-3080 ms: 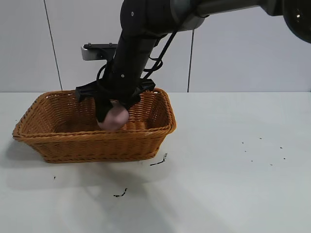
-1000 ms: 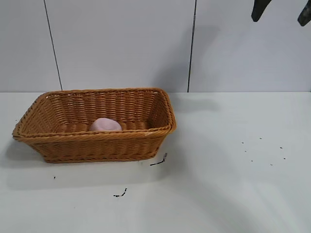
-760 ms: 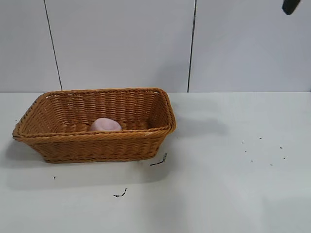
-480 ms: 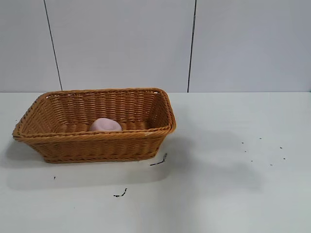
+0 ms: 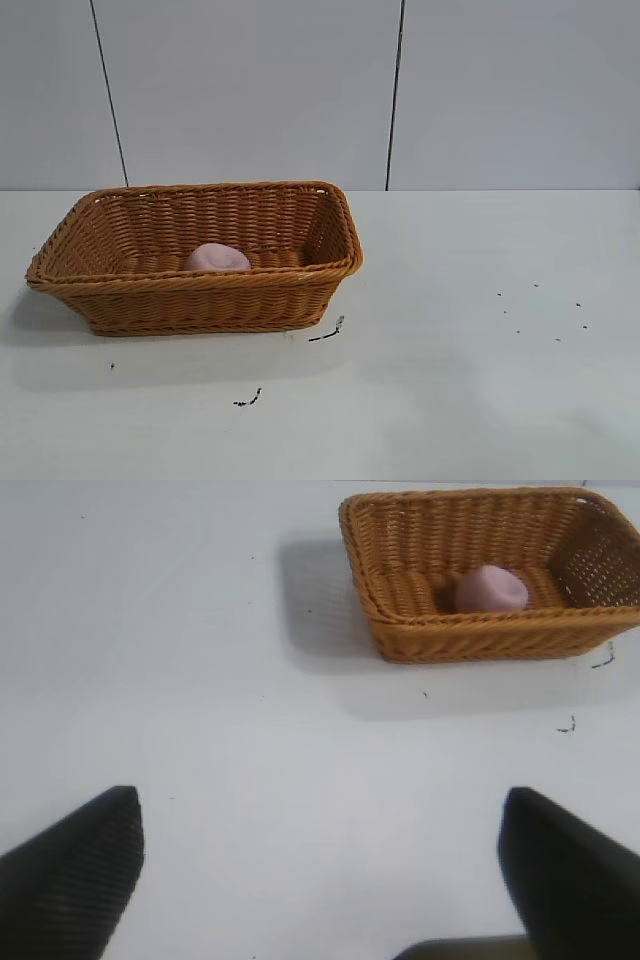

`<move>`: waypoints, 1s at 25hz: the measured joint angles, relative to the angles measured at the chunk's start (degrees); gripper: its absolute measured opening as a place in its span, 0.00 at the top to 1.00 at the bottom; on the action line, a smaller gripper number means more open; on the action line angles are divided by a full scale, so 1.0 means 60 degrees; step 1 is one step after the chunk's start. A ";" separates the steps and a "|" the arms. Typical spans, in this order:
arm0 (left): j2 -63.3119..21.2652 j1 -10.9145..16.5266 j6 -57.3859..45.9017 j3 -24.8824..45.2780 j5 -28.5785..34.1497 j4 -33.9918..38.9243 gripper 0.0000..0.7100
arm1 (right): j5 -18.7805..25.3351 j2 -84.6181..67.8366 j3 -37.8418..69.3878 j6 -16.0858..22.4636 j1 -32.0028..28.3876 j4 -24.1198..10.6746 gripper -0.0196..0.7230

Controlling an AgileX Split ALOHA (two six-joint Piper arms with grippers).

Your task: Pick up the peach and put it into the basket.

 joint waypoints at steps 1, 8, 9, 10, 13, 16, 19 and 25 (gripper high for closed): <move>0.0000 0.0000 0.0000 0.0000 0.0000 0.0000 0.02 | -0.0011 -0.0316 0.0025 0.0000 0.0000 -0.0041 0.04; 0.0000 0.0000 0.0000 0.0000 0.0000 0.0000 0.02 | -0.0025 -0.2516 0.0044 0.0000 0.0000 -0.0071 0.04; 0.0000 0.0000 0.0000 0.0000 0.0000 0.0000 0.02 | -0.0025 -0.2724 0.0044 0.0000 0.0000 -0.0074 0.04; 0.0000 0.0000 0.0000 0.0000 0.0000 0.0000 0.02 | -0.0025 -0.2817 0.0044 0.0000 0.0000 -0.0074 0.04; 0.0000 0.0000 0.0000 0.0000 0.0000 0.0000 0.02 | -0.0025 -0.2832 0.0044 0.0000 0.0000 -0.0074 0.04; 0.0000 0.0000 0.0000 0.0000 0.0000 0.0000 0.02 | -0.0025 -0.2832 0.0044 0.0000 0.0000 -0.0083 0.04; 0.0000 0.0000 0.0000 0.0000 0.0000 0.0000 0.02 | -0.0025 -0.2832 0.0044 0.0000 0.0000 -0.0083 0.04; 0.0000 0.0000 0.0000 0.0000 0.0000 0.0000 0.02 | -0.0025 -0.2832 0.0044 0.0000 0.0000 -0.0083 0.04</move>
